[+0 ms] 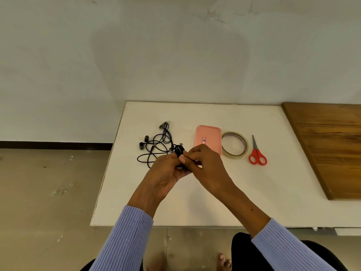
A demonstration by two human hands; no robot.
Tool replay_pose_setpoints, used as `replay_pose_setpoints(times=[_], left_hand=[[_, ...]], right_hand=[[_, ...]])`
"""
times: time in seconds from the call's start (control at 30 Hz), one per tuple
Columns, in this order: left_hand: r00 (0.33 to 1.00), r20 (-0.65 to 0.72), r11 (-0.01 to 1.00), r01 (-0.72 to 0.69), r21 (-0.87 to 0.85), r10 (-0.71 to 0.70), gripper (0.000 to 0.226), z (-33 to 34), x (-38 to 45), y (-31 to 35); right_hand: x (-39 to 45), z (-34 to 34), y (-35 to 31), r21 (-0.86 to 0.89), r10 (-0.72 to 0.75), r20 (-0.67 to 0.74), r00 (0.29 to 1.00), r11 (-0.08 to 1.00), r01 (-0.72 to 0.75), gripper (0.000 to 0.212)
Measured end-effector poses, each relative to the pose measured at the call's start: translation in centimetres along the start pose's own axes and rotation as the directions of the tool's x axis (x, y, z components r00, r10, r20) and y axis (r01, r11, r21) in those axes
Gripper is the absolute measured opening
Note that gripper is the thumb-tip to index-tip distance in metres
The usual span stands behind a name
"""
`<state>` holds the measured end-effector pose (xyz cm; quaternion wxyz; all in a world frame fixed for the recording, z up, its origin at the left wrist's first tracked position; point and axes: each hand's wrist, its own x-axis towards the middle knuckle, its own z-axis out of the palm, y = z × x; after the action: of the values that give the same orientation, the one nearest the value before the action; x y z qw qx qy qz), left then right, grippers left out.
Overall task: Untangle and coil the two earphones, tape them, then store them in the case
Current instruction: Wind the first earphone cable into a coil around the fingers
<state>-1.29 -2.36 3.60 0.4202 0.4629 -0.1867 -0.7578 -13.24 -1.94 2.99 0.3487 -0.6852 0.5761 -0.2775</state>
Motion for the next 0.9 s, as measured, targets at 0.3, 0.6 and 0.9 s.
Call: replay_pose_setpoints(times=[0.3, 0.6, 0.9], left_hand=[[0.998, -0.038, 0.959, 0.053, 0.278, -0.044, 0.020, -0.8, 0.8, -0.8], [0.988, -0.111, 0.994, -0.109, -0.015, 0.107, 0.024, 0.3, 1.5, -1.9], [0.984, -0.104, 0.977, -0.161, -0.142, 0.148, 0.016, 0.4, 1.5, -1.5]], right_hand=[[-0.5, 1.1, 0.6, -0.222, -0.017, 0.000, 1.000, 0.975, 0.016, 0.022], [-0.6, 1.1, -0.5, 0.325, 0.179, -0.156, 0.971, 0.938, -0.121, 0.009], [-0.3, 0.9, 0.1, 0.022, -0.149, -0.300, 0.942, 0.986, 0.164, 0.021]])
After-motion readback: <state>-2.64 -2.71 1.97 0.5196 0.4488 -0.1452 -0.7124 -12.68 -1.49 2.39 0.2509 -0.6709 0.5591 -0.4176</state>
